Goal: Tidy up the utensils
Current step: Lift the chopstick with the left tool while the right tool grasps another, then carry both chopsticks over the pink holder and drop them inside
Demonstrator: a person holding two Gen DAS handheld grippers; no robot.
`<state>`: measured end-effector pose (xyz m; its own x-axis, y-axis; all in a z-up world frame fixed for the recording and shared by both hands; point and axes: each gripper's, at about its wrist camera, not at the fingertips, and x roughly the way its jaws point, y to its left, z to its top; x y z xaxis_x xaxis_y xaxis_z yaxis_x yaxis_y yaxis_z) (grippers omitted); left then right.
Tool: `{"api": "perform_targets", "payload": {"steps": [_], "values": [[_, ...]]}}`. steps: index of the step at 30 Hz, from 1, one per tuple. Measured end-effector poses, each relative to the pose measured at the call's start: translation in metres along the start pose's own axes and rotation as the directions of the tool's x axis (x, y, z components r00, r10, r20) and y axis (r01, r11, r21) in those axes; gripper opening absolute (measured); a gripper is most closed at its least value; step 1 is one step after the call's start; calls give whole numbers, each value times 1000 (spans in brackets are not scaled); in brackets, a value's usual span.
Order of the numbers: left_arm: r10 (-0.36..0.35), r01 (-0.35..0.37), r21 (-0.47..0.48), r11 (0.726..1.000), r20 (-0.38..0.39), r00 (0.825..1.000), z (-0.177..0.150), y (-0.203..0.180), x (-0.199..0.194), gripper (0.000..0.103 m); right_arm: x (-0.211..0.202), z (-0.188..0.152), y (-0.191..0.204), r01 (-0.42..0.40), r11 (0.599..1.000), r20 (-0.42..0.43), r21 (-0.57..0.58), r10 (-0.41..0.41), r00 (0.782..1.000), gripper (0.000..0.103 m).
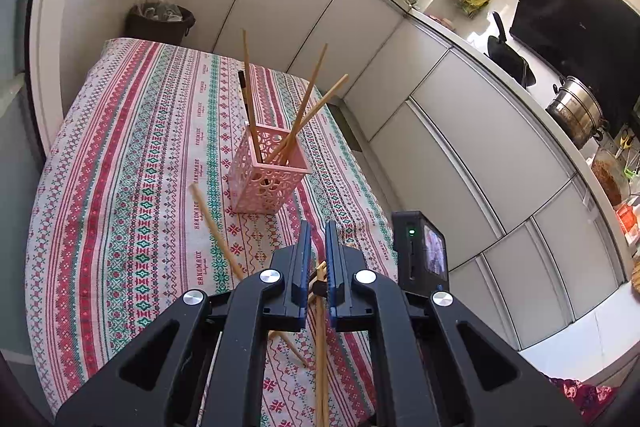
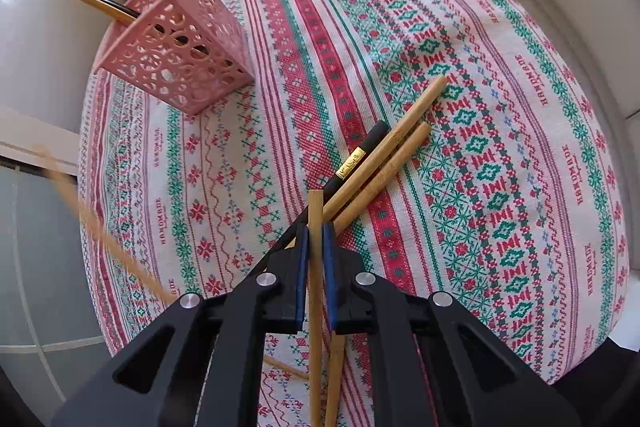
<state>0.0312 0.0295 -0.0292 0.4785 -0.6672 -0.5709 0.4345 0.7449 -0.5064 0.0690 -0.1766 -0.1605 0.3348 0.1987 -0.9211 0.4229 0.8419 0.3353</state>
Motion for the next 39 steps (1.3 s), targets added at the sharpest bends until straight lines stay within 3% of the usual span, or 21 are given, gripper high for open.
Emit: {"api": "perform_targets", "payload": {"steps": [3,6,8,11,15,21,23,25,27,29,31,32,35,39], "values": [[5,-5,2,1000,9,1000,0,0,-4,7,-24,-2,-9,-70,997,50,-19,70,996,8],[55,-56,-17,998,-48,997,-1,6,7,7,-39,-2,-16,-112,994,66,-16,113,991,8],[142,-153,-75,985,-129,981,-6,23,26,31,-46,-1,-23,-141,990,74,-6,141,987,8],[280,-318,-144,937,-235,931,-9,50,56,36,-60,1,-37,-185,983,76,2,184,980,8],[358,-430,-228,873,-296,885,1,79,89,47,-64,-1,-51,-226,974,66,9,225,972,8],[529,-614,-210,761,-347,775,13,108,144,50,-54,14,-78,-285,958,33,47,283,958,8],[560,-645,-194,739,-355,748,12,115,158,49,-53,18,-82,-296,954,22,43,296,955,8],[593,-664,-140,735,-343,729,13,117,166,43,-52,21,-84,-319,947,9,48,319,948,8],[623,-673,-52,738,-330,709,14,114,172,20,-53,25,-83,-347,937,2,47,347,938,8],[590,-632,-31,775,-325,739,14,114,171,7,-60,26,-80,-362,932,18,32,362,932,8],[521,-574,-75,816,-335,785,12,118,163,6,-71,26,-76,-373,928,47,6,372,927,8],[480,-537,-112,836,-322,816,11,119,153,6,-78,25,-75,-375,927,68,-8,375,925,8],[410,-457,-162,875,-256,875,3,101,120,6,-97,23,-71,-367,929,126,-52,371,920,8],[368,-380,-102,919,-118,922,-2,56,72,6,-115,21,-70,-368,927,178,-74,375,910,8]]}}
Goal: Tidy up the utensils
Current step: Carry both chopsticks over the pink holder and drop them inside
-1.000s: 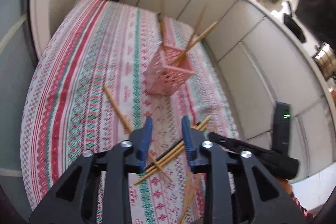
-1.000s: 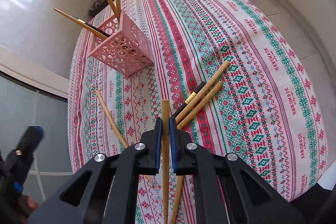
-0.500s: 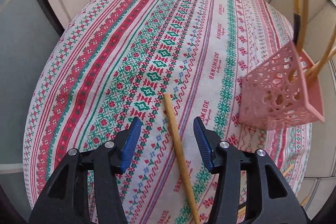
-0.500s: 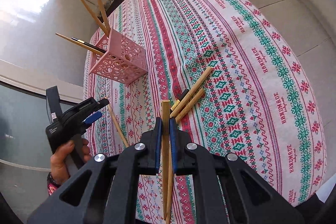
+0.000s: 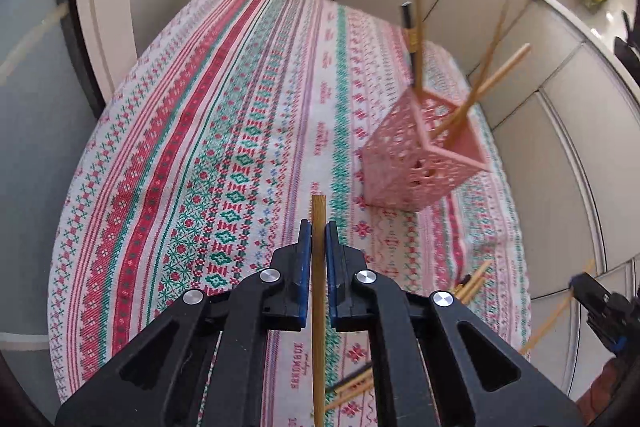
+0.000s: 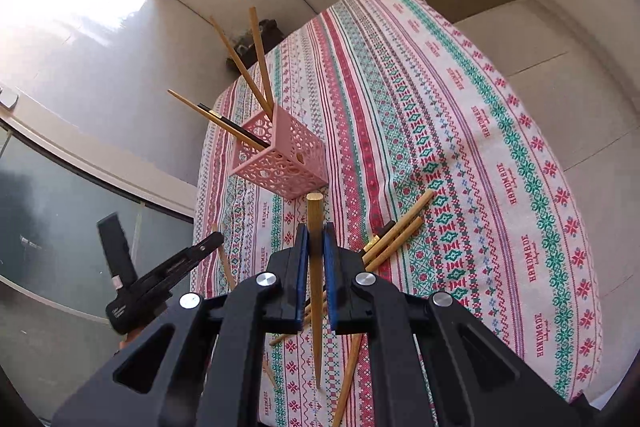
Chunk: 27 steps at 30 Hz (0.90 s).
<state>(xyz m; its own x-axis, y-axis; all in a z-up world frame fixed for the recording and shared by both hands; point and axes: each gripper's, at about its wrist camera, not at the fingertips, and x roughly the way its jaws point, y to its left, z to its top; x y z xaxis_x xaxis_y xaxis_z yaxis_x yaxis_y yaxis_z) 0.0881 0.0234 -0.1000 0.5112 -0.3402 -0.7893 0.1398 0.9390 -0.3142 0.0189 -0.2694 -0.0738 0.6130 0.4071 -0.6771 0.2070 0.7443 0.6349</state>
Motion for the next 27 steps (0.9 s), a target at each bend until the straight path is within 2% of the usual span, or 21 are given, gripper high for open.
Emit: {"api": "perform_targets", "payload": {"steps": [5,12,16,21,27], "values": [[-35,22,99,995,134,990,-23,-27,-66,6,-22,1,6,-9,1000,43,-13,10,999,8],[-81,47,138,989,251,965,-7,-52,-106,6,-52,14,9,-1,1000,100,-21,4,995,8],[-112,58,170,984,331,937,13,-71,-129,6,-72,27,14,-2,1000,139,-31,7,990,8],[-138,61,190,980,429,893,52,-97,-148,6,-94,53,24,4,999,193,-52,6,981,8],[-160,60,210,976,502,850,103,-126,-146,6,-111,86,40,24,996,262,-85,-1,965,8]]}}
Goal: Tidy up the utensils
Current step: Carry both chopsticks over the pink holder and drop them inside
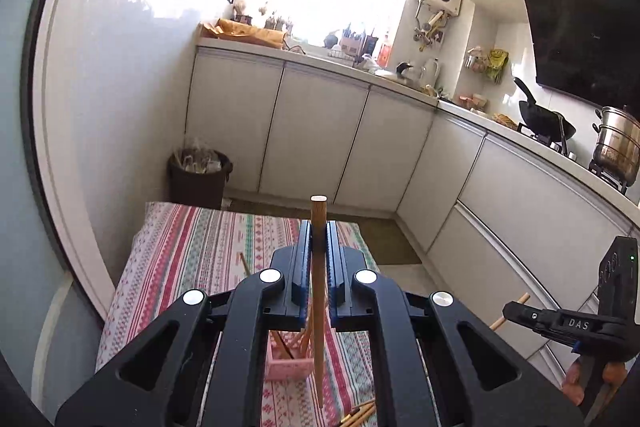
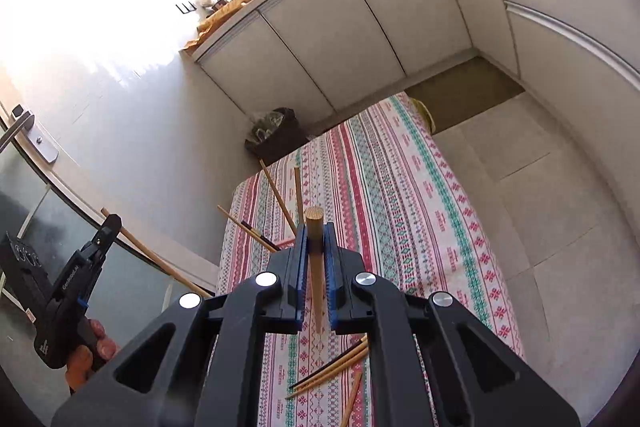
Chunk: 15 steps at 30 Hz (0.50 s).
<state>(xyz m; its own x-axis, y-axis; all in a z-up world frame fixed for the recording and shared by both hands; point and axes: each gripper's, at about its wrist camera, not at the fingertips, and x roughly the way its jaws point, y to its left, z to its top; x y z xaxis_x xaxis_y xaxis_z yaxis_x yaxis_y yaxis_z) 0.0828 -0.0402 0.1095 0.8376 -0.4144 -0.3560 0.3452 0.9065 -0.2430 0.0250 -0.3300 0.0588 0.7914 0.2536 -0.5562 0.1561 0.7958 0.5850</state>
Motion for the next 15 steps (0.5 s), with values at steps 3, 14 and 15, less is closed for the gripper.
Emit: {"api": "perform_targets", "payload": {"steps": [3,14,15], "values": [[8,-8,11,1000,24,1000,12,-5,19,6,2,14,6,8,1000,27,-17,-8,1000,8],[65,-66,-9,998,-72,995,-33,28,96,17,32,35,24,-10,999,37,-41,11,999,8],[77,-79,-28,996,-65,995,-37,34,90,17,35,36,27,-11,999,38,-45,13,999,8]]}}
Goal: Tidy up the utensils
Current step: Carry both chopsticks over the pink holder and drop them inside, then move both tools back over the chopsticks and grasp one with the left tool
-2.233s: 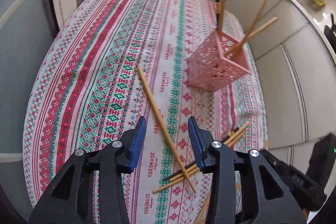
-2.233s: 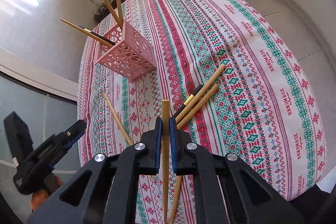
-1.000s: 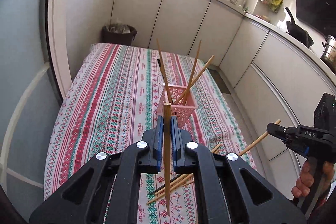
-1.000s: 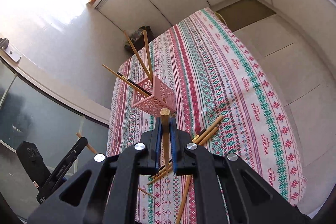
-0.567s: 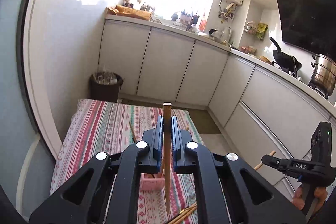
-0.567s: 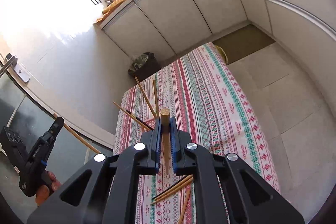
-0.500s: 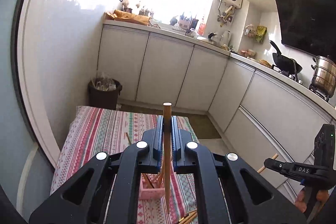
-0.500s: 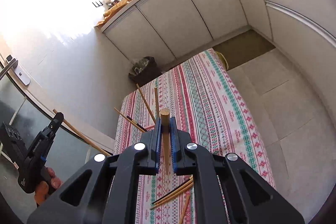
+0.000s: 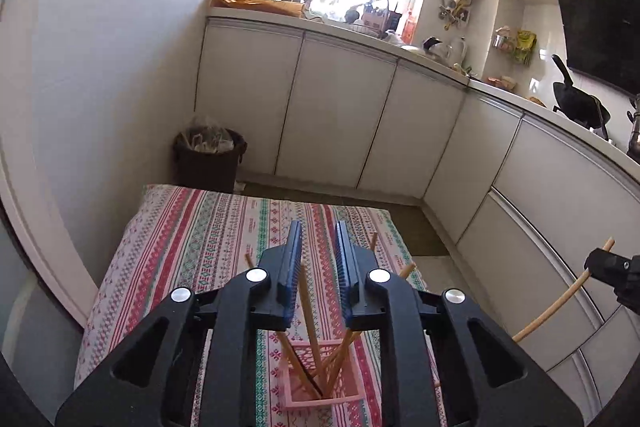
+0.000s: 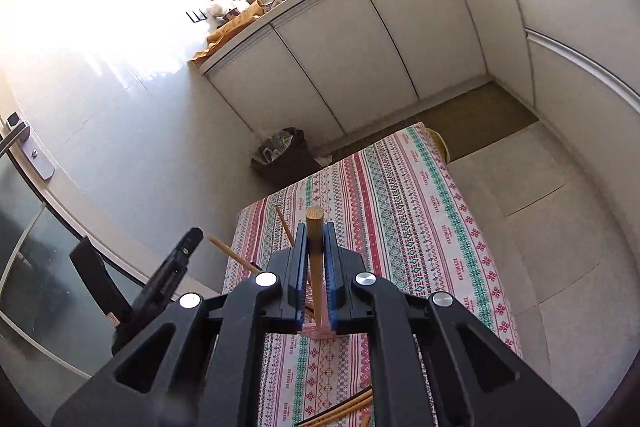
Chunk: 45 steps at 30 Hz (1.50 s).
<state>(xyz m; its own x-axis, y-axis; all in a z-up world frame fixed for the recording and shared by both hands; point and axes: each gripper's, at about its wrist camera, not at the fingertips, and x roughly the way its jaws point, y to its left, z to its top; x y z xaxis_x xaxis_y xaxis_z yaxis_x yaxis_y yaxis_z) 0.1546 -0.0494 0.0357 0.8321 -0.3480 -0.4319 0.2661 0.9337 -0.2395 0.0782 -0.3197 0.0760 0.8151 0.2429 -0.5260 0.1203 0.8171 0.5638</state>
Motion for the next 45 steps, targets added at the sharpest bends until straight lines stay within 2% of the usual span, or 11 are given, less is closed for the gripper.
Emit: {"api": "perform_targets", "payload": {"steps": [3,11,17,19,28,31,33,36,39,43,45], "values": [[8,-6,-53,999,30,1000,-4,18,-26,18,7,1,11,5,1000,8,-27,-5,1000,8],[70,-70,-150,986,-5,998,-16,46,-74,36,33,-1,55,23,992,32,-122,-19,999,8],[114,-117,-129,985,-30,993,-28,55,-72,37,65,-18,86,54,967,67,-249,-39,997,8],[162,-164,-99,981,-34,986,-32,55,-68,37,77,-27,94,79,955,74,-284,-60,995,8],[243,-244,-25,969,-45,969,-44,49,-59,37,100,-59,113,133,917,74,-376,-113,991,8],[257,-259,-31,965,-52,965,-43,52,-59,37,99,-61,116,141,912,86,-385,-117,989,11],[266,-267,-32,963,-52,963,-43,54,-61,38,95,-61,118,147,913,99,-382,-118,988,22],[275,-276,-31,961,-49,960,-42,53,-63,38,86,-60,119,181,903,132,-389,-140,981,22],[277,-278,-21,960,-44,960,-43,50,-66,43,73,-63,119,213,895,161,-391,-162,974,22],[269,-268,17,963,-33,963,-48,41,-74,64,48,-72,112,258,891,215,-373,-187,959,39],[253,-251,46,967,-38,967,-52,33,-79,69,34,-79,105,265,894,231,-361,-189,954,48]]}}
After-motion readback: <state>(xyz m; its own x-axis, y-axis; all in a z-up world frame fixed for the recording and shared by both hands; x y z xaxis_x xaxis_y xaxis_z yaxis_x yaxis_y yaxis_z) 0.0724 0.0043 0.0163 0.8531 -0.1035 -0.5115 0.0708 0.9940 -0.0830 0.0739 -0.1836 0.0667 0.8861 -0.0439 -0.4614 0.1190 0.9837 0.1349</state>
